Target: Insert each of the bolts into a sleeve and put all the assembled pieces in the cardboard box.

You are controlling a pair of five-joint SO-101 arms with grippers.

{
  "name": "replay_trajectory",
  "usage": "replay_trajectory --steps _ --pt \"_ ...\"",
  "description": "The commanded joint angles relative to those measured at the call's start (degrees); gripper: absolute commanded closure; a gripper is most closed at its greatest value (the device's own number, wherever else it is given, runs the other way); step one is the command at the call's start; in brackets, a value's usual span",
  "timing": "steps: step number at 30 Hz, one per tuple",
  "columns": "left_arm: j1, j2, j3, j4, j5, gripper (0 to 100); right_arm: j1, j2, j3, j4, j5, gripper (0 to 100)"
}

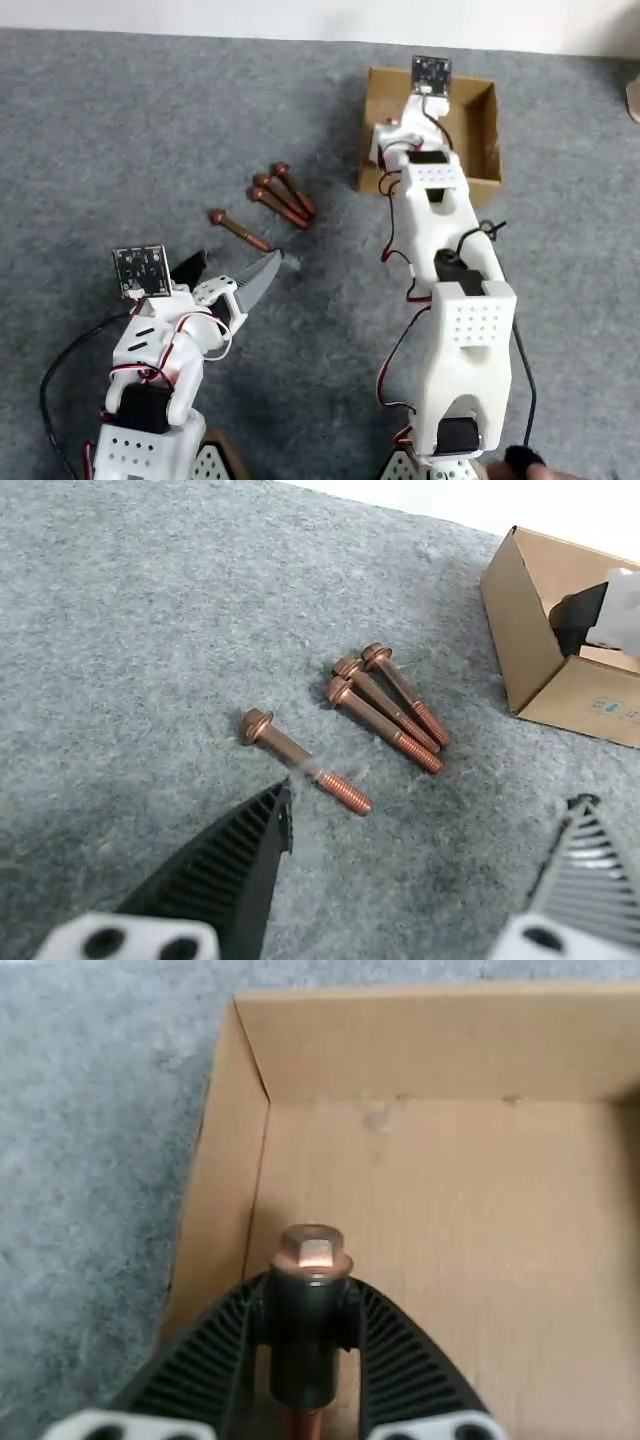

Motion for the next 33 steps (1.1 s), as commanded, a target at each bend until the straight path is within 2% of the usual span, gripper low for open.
replay_trajectory --steps 1,3,5,10,17,24,26,33 --pt "-0.75 -0.48 0.92 0.09 -0.53 62 -0.92 -2.42 -4.97 5.85 -0.70 86.0" --pt "-0.75 -0.48 0.92 0.09 -0.53 62 -1.80 -2.86 -7.43 12.00 -0.70 76.0" --pt "-0.75 -0.48 0.92 0.09 -0.53 62 -1.98 -3.30 -10.68 17.27 -0.70 71.9" --pt "-0.75 -0.48 0.92 0.09 -0.53 62 -1.71 -3.30 -23.16 30.90 -3.34 75.6" --pt "-0.75 -0.48 0.92 0.09 -0.53 62 -1.01 -3.21 -38.20 52.53 -3.60 87.8" --pt "-0.75 -0.48 0.92 0.09 -0.53 62 -1.01 -3.12 -44.97 72.40 -3.08 88.2" --pt "-0.75 -0.48 0.92 0.09 -0.53 62 -0.40 -3.12 -44.97 76.09 -1.58 88.2" --pt "-0.75 -0.48 0.92 0.09 -0.53 62 6.55 -3.21 -44.44 76.26 1.76 88.0"
